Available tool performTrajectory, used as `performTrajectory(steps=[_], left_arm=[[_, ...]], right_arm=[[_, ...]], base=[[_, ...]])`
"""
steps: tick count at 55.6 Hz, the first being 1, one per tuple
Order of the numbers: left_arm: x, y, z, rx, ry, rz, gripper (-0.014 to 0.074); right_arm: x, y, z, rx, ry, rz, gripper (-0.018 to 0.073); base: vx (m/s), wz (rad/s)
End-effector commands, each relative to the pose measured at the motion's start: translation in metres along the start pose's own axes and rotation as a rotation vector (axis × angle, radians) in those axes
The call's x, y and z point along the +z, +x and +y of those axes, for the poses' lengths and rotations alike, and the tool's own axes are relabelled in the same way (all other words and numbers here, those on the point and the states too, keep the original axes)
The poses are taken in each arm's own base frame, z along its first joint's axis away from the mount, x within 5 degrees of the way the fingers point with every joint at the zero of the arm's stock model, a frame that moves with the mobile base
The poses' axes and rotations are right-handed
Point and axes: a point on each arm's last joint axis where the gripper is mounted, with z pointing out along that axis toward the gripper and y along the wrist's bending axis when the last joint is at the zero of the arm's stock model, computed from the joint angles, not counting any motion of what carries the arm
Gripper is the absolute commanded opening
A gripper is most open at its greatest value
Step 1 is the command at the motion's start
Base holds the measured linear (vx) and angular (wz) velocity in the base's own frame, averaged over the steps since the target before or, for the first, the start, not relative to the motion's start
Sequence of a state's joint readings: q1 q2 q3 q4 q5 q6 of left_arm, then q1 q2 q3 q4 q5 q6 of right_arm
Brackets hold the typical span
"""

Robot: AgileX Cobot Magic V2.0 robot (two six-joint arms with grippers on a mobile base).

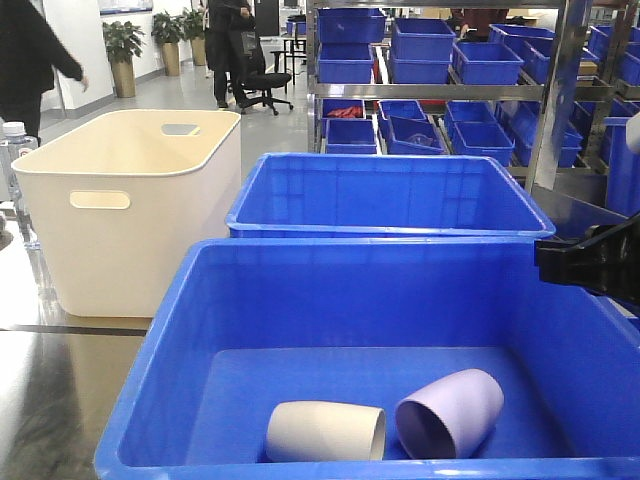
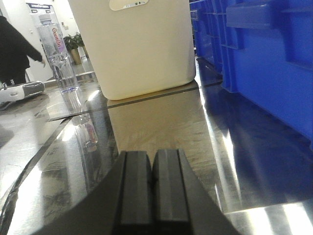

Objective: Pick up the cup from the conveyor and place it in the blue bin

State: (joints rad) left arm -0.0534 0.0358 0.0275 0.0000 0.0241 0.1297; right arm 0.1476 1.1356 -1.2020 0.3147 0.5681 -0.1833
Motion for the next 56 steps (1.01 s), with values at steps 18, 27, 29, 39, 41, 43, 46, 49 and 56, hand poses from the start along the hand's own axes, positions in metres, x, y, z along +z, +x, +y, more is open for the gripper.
performTrajectory(steps=[18, 27, 29, 39, 41, 43, 46, 49, 56], left_arm=[[0.001, -0.003, 0.0, -0.019, -0.008, -0.06, -0.0008], [0.001, -0.003, 0.0, -0.019, -0.008, -0.06, -0.0008], [0.001, -0.003, 0.0, -0.019, -0.008, -0.06, -0.0008], [0.001, -0.003, 0.0, -0.019, -0.008, -0.06, -0.0008], [0.001, -0.003, 0.0, -0.019, -0.008, -0.06, -0.0008], [0.001, -0.003, 0.0, -0.019, -0.008, -0.06, -0.0008], [0.001, -0.003, 0.0, -0.019, -0.008, -0.06, -0.0008], [0.001, -0.003, 0.0, -0.019, -0.008, -0.06, -0.0008], [0.001, -0.003, 0.0, -0.019, -0.008, -0.06, -0.0008]], right_arm=[[-0.014, -0.018, 0.003, -0.005, 0.002, -0.127, 0.0242], [-0.014, -0.018, 0.003, -0.005, 0.002, -0.127, 0.0242], [-0.014, -0.018, 0.003, -0.005, 0.002, -0.127, 0.0242], [-0.019, -0.019, 0.003, -0.016, 0.007, -0.141, 0.0242], [-0.024, -0.02, 0.004, -0.017, 0.005, -0.152, 0.0242], [-0.029, -0.02, 0.006, -0.012, -0.003, -0.162, 0.0242], [-0.04, -0.02, 0.011, 0.004, -0.03, -0.188, 0.0242], [-0.052, -0.016, 0.017, 0.014, -0.059, -0.209, 0.0242], [-0.081, 0.003, 0.03, -0.003, -0.123, -0.253, 0.0242]], base=[[0.0, 0.0], [0.0, 0.0], [0.0, 0.0], [0.0, 0.0], [0.0, 0.0], [0.0, 0.0], [0.0, 0.0], [0.0, 0.0], [0.0, 0.0]])
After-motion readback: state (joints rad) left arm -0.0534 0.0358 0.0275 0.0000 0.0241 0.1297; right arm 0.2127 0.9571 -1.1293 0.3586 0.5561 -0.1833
